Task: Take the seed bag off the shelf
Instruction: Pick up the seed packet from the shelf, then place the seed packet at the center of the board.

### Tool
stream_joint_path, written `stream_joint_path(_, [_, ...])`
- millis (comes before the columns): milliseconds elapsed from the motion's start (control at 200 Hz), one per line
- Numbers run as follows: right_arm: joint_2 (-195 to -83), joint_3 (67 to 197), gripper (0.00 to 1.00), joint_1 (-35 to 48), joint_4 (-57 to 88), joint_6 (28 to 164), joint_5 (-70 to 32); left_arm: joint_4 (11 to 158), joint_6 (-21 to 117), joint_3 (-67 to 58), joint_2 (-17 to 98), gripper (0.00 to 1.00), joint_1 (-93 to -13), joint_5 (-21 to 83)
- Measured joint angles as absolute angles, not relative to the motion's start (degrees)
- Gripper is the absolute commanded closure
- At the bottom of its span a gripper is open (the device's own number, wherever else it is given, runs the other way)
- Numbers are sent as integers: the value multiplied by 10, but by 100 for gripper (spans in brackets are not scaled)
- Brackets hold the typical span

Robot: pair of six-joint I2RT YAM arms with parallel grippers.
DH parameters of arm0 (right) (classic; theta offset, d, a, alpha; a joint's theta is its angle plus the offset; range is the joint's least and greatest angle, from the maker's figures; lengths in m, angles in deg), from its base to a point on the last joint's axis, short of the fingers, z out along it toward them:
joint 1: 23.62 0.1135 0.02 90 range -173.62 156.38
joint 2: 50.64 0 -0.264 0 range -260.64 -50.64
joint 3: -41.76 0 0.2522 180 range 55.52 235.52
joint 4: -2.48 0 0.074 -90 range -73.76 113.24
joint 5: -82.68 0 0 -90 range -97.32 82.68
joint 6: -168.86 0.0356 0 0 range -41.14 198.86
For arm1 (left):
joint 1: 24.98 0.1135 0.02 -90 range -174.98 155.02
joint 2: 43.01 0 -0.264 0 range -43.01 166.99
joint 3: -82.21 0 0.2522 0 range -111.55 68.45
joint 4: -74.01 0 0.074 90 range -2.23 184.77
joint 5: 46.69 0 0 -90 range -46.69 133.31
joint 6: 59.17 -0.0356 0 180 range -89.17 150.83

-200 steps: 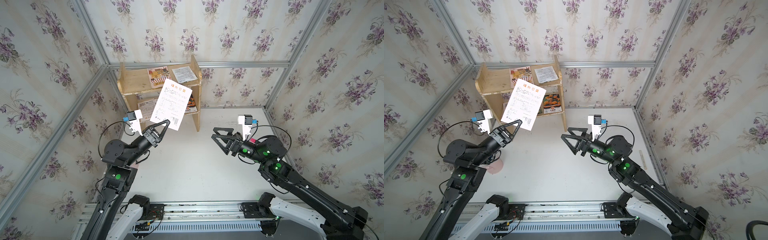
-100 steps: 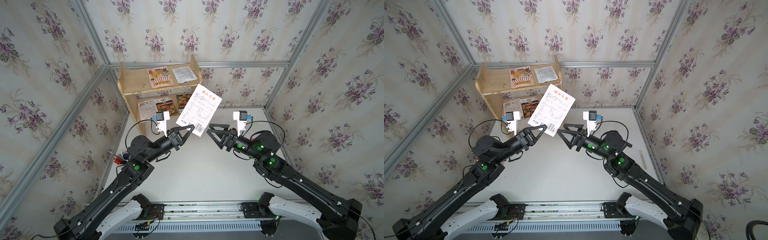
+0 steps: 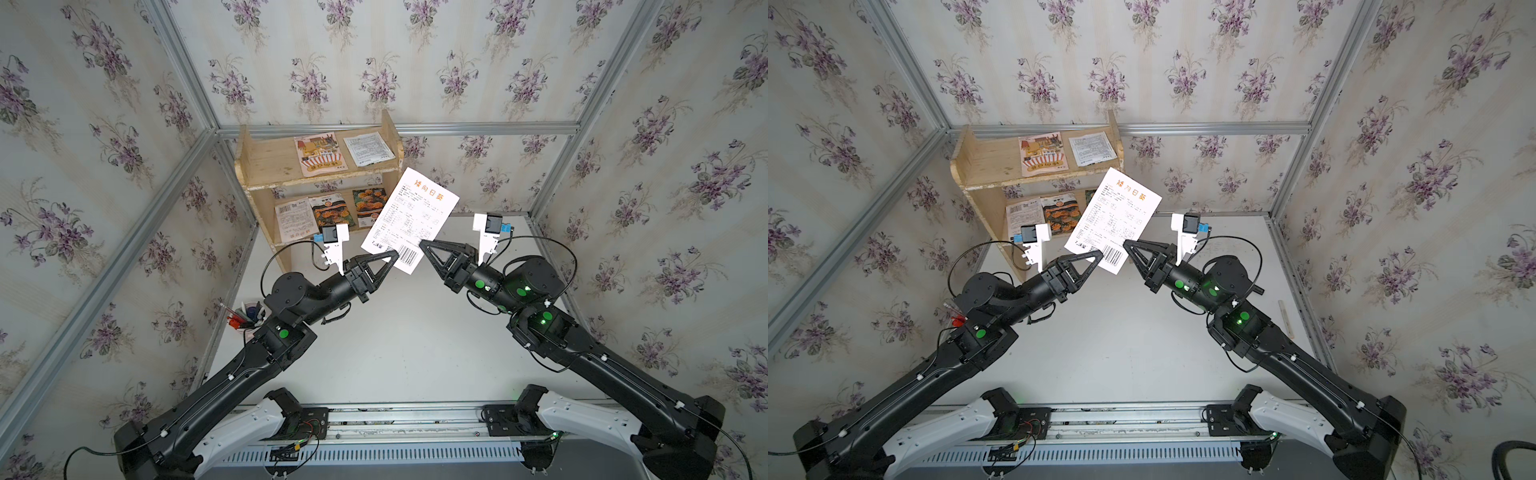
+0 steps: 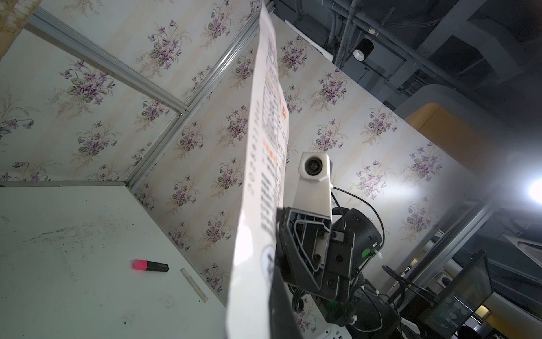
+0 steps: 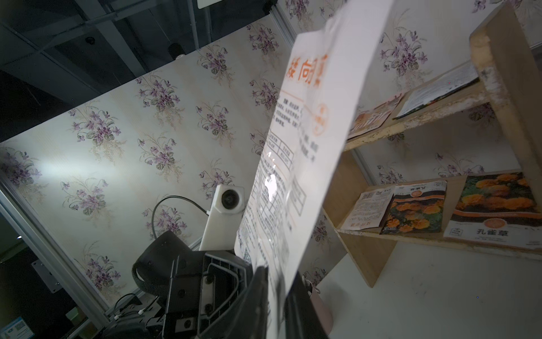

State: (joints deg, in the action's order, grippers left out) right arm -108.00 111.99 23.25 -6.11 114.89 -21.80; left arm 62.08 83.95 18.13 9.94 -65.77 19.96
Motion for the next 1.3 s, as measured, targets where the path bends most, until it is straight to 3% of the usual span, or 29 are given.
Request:
stream_joint_path(130, [-1078,1122,100,232,-57,1148,-213,610,839,182,104,100,-663,204])
stream_joint_path(195, [-1076,1122,100,232,-55,1148,-212,609,839,182,107,100,-664,204])
stream_joint_path(255, [-1075,1123,100,232,-48,1148,-208,611,837,182,108,92,-664,205])
stream_joint_path(300, [-1073,1122,100,232,-43,1147,-203,615,835,180,109,82,-665,206])
stream_joint_path(385, [-1069,1123,100,232,-34,1145,-202,642,822,167,113,55,-665,207])
stream_joint_path(445, [-1066,1127,100,232,-22,1141,-199,665,812,155,115,25,-665,210])
stream_joint_path(525, [-1056,1138,100,221,14,1134,-198,736,783,113,120,0,-665,216])
stream_joint_path(724, [-1023,1160,100,139,115,1126,-222,911,689,11,126,0,-663,240])
stream_joint_path(1034, [-1034,1164,100,-97,290,1092,-371,1182,527,-98,139,0,-659,285])
stream_joint_path(1304, [-1138,1180,100,-143,410,1009,-444,1264,453,-60,77,0,-659,304])
